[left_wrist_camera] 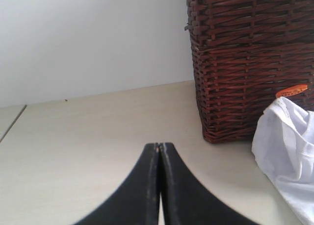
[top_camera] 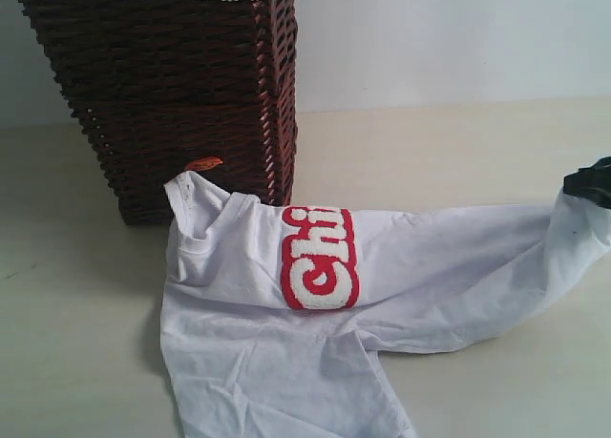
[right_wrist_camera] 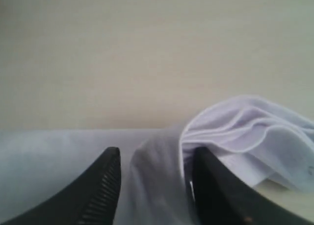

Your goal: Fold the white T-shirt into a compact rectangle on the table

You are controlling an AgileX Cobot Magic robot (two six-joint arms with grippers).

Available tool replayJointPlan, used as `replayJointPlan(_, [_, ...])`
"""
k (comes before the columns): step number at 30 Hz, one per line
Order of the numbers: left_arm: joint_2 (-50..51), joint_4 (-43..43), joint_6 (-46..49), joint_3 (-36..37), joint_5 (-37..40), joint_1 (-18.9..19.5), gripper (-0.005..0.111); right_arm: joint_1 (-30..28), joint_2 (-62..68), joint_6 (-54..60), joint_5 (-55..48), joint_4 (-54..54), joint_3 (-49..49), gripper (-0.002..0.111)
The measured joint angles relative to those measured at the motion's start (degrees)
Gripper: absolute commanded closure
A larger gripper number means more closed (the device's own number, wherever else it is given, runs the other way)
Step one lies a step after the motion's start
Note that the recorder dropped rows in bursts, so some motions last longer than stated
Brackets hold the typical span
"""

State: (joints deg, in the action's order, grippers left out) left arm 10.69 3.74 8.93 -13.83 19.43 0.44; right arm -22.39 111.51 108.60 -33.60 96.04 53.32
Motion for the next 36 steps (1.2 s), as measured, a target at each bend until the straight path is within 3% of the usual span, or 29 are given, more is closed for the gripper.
replayJointPlan(6, [0.00, 0.00, 0.00, 0.00, 0.00, 0.00, 0.107, 7.42, 3.51, 4.36, 9.28, 3.12, 2.52, 0.061])
replayJointPlan(11, [0.00, 0.00, 0.00, 0.00, 0.00, 0.00, 0.107, 8.16, -0.68, 2.54, 12.12, 0.70, 2.69, 0.061])
replayJointPlan(13, [0.00, 0.00, 0.00, 0.00, 0.00, 0.00, 0.107, 7.39, -4.09, -2.41, 12.24, -6.78, 2.78, 0.061])
replayJointPlan(16, [0.00, 0.00, 0.00, 0.00, 0.00, 0.00, 0.107, 4.12, -11.08, -14.53, 4.69, -31.12, 2.93, 0.061])
replayJointPlan(18, [0.00, 0.00, 0.00, 0.00, 0.00, 0.00, 0.107, 1.45, -13.54, -16.31, -3.17, -43.69, 2.93, 0.061])
replayJointPlan(21, [0.00, 0.00, 0.00, 0.00, 0.00, 0.00, 0.107, -3.18, -13.16, -14.97, -9.32, -53.01, 2.93, 0.061])
replayJointPlan(23, [0.00, 0.00, 0.00, 0.00, 0.00, 0.00, 0.107, -7.06, -8.48, -4.80, -9.58, -49.04, 2.93, 0.061])
replayJointPlan(27, [0.00, 0.00, 0.00, 0.00, 0.00, 0.00, 0.107, -8.98, 0.19, 10.43, -11.22, -39.23, 3.55, 0.061])
replayJointPlan(36, [0.00, 0.00, 0.00, 0.00, 0.00, 0.00, 0.107, -9.11, 4.47, 11.42, -10.03, -25.54, 4.80, 0.063])
